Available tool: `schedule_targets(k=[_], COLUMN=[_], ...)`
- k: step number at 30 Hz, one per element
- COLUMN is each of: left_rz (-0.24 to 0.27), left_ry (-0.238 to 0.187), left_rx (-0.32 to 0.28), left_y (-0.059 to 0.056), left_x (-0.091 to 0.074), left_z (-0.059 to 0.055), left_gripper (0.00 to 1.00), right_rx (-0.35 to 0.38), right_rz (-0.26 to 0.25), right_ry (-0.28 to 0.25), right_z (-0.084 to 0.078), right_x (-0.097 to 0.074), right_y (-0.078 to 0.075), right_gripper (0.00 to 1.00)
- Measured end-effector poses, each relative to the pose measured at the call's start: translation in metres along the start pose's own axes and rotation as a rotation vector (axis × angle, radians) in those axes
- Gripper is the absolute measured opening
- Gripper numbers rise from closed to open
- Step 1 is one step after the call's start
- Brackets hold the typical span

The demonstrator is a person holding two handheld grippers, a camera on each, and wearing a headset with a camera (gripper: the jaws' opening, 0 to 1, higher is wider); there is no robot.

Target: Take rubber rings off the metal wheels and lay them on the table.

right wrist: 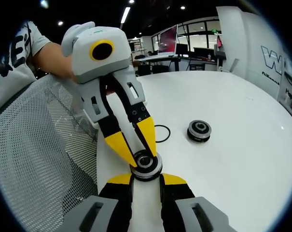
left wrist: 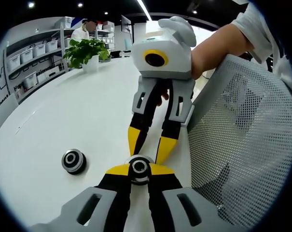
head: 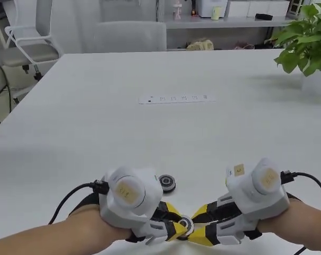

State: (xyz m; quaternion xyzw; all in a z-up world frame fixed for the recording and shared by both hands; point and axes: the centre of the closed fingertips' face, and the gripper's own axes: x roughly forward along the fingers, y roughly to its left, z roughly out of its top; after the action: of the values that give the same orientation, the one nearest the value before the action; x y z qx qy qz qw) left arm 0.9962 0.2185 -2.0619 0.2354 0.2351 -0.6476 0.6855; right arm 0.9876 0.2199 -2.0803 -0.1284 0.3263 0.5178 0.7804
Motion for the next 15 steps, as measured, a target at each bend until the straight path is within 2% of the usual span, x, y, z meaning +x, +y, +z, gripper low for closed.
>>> schedule_targets(k=[15], left_rz=[0.001], left_ry=[-0.007], left_rx=[-0.016], left_y=[0.0], left_x=[0.0005], left_z=[0.0001], left_gripper=[0.07], right_rx=[0.024], right_rz=[0.003], right_ry=[-0.006], right_z=[-0.0006], right_x=[-0.0006], right_y=[0.0003], right_gripper=[0.18])
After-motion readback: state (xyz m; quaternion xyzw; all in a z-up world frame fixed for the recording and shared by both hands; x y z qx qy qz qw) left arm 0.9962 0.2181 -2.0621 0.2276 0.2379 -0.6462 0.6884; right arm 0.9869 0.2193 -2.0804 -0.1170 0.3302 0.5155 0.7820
